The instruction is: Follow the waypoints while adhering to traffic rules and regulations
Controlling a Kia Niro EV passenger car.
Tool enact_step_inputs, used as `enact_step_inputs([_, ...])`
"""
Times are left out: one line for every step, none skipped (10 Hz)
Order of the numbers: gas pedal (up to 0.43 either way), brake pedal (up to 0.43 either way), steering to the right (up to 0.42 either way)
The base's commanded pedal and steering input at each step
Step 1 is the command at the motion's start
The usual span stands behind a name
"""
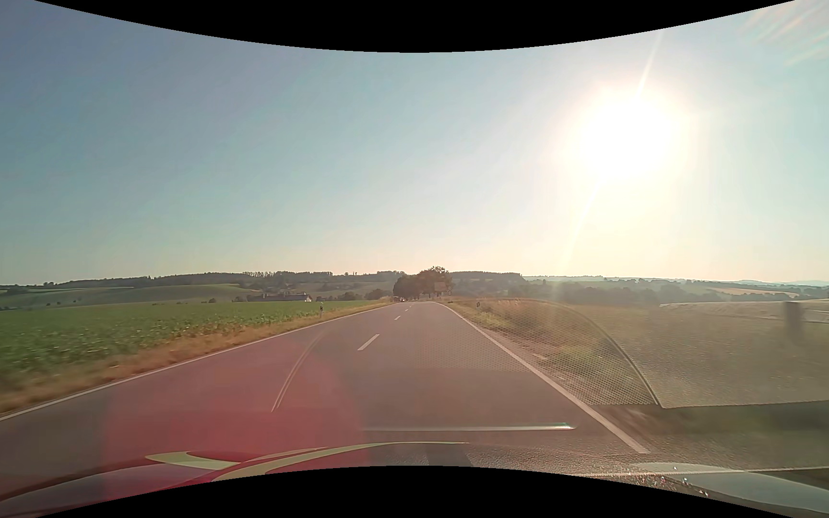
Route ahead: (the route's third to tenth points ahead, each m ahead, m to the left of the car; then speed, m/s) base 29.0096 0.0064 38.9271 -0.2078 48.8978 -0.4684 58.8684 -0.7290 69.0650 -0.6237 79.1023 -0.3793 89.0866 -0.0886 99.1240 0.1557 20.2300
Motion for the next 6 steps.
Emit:
enact_step_inputs([0.0,0.25,0.007])
enact_step_inputs([0.0,0.256,0.008])
enact_step_inputs([0.0,0.256,0.007])
enact_step_inputs([0.0,0.256,0.008])
enact_step_inputs([0.0,0.256,0.008])
enact_step_inputs([0.0,0.262,0.007])
